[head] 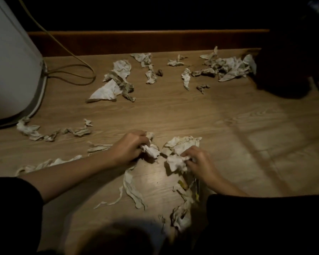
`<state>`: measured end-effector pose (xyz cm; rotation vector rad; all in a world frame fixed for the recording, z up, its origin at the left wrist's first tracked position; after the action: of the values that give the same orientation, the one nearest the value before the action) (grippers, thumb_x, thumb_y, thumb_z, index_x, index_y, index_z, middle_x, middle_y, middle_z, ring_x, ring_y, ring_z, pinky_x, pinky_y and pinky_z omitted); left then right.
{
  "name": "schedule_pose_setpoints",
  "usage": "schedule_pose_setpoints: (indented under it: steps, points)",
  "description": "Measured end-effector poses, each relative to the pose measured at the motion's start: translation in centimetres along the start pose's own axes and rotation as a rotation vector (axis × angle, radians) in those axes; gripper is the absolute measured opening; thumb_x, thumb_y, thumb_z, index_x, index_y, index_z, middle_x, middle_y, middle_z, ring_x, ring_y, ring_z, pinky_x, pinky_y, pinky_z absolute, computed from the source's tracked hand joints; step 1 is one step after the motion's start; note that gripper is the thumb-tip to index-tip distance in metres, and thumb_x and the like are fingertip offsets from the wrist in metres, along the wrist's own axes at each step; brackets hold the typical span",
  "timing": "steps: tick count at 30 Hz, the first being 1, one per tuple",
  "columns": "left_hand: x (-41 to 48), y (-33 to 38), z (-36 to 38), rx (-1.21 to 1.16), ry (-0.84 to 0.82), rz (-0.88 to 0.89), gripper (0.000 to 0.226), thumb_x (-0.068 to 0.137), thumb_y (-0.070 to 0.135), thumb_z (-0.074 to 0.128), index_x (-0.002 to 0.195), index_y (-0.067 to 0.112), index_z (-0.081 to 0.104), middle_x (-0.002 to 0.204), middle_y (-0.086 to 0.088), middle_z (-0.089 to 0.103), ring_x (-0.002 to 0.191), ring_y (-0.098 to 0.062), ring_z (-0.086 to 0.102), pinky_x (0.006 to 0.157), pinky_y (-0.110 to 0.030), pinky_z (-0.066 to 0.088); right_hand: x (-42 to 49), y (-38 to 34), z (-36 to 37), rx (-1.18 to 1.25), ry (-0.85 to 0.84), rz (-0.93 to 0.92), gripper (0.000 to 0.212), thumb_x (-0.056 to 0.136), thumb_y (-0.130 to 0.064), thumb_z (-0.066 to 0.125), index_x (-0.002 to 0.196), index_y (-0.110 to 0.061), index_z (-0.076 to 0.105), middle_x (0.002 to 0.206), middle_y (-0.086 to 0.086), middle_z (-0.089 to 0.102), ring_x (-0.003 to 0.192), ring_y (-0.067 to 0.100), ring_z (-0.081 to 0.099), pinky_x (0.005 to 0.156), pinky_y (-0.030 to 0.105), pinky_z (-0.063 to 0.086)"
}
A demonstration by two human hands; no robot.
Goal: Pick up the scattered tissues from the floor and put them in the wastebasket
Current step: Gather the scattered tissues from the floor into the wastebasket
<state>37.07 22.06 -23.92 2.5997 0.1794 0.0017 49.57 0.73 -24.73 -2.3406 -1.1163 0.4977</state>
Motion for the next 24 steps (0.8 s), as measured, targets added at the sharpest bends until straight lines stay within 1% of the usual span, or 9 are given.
schedule_pose_setpoints:
  steps: [4,6,9,12,14,16,18,21,24]
  points:
    - [-2.4,2.7,1.7,0.054,-0.077,0.235,0.028,0.073,-0.001,0.062,0.096,0.015,0.066,0.107,-0.012,0.063,0.101,-0.026,0.059,0.081,-0.037,0.052,-2.7,-1.3,-1.6,0.235,0.213,0.016,0.028,0.076,0.009,0.062,0.098,-0.008,0.068,0.093,0.0,0.056,0.088,0.01,0.054,0.073,0.008,0.039]
    - [-4.7,3.5,3.5,0.063,-0.107,0.297,0.022,0.081,0.009,0.056,0.098,0.022,0.06,0.11,-0.009,0.062,0.103,-0.021,0.057,0.081,-0.036,0.055,-4.6,-1.7,-1.0,0.324,0.213,0.01,0.024,0.082,-0.007,0.06,0.105,-0.012,0.065,0.099,-0.002,0.053,0.096,0.008,0.052,0.083,0.012,0.04]
    - [-7.7,4.7,6.3,0.062,-0.236,0.319,0.032,0.082,0.019,0.051,0.114,0.024,0.05,0.124,-0.011,0.054,0.114,-0.022,0.049,0.089,-0.042,0.052,-7.6,-1.5,1.0,0.098,-0.08,0.0,0.046,0.084,-0.048,0.049,0.126,-0.029,0.049,0.127,-0.001,0.046,0.121,0.016,0.036,0.098,0.034,0.038]
    - [-9.7,6.3,7.8,0.225,-0.52,0.161,0.066,0.082,0.044,0.05,0.14,0.025,0.026,0.154,-0.012,0.019,0.14,-0.031,0.019,0.114,-0.053,0.022,-10.4,-0.6,2.4,-0.32,-0.47,0.007,0.085,0.071,-0.072,0.052,0.141,-0.042,0.013,0.153,-0.006,0.015,0.136,0.023,0.011,0.107,0.051,0.026]
    - [-10.6,6.9,8.5,0.312,-0.544,0.168,0.08,0.078,0.059,0.051,0.144,0.03,0.014,0.158,-0.011,0.011,0.143,-0.033,0.014,0.112,-0.061,0.013,-11.0,-0.6,2.7,-0.448,-0.564,-0.036,0.097,0.069,-0.071,0.058,0.142,-0.043,0.001,0.156,-0.008,0.002,0.137,0.024,0.007,0.106,0.053,0.025]
    - [-11.3,7.1,8.9,0.353,-0.454,0.249,0.085,0.068,0.069,0.056,0.14,0.039,0.023,0.149,-0.014,0.036,0.131,-0.036,0.042,0.097,-0.064,0.036,-10.9,-0.7,3.1,-0.461,-0.55,-0.064,0.097,0.071,-0.062,0.063,0.142,-0.041,0.002,0.156,-0.007,0.0,0.133,0.026,0.013,0.103,0.05,0.03]
    - [-11.8,6.8,9.5,0.394,-0.399,0.292,0.08,0.06,0.073,0.059,0.131,0.045,0.037,0.135,-0.011,0.055,0.115,-0.03,0.059,0.082,-0.052,0.051,-10.6,-0.5,3.6,-0.43,-0.52,-0.073,0.093,0.074,-0.049,0.067,0.143,-0.037,0.007,0.155,-0.004,0.004,0.128,0.028,0.021,0.102,0.046,0.037]
    - [-11.2,7.1,9.9,0.324,-0.303,0.373,0.051,0.064,0.058,0.066,0.11,0.04,0.052,0.12,-0.009,0.065,0.103,-0.026,0.063,0.071,-0.038,0.055,-10.8,-0.3,4.3,-0.328,-0.425,-0.083,0.072,0.081,-0.028,0.064,0.14,-0.034,0.023,0.149,0.003,0.022,0.117,0.027,0.032,0.097,0.043,0.043]
    - [-9.9,7.4,10.1,0.134,-0.169,0.448,0.025,0.071,0.03,0.057,0.095,0.025,0.058,0.109,-0.009,0.066,0.101,-0.02,0.046,0.071,-0.028,0.054,-10.3,-0.5,4.5,-0.204,-0.333,-0.154,0.041,0.083,-0.013,0.058,0.121,-0.026,0.05,0.126,0.01,0.049,0.103,0.03,0.047,0.084,0.043,0.048]
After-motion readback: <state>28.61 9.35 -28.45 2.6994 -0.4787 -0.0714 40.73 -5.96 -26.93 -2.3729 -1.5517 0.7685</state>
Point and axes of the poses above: each hand's wrist, its own x-axis towards the middle knuckle, its own z-axis out of the palm, y = z × x, the point moved 2 cm from there along x, towards the middle knuckle
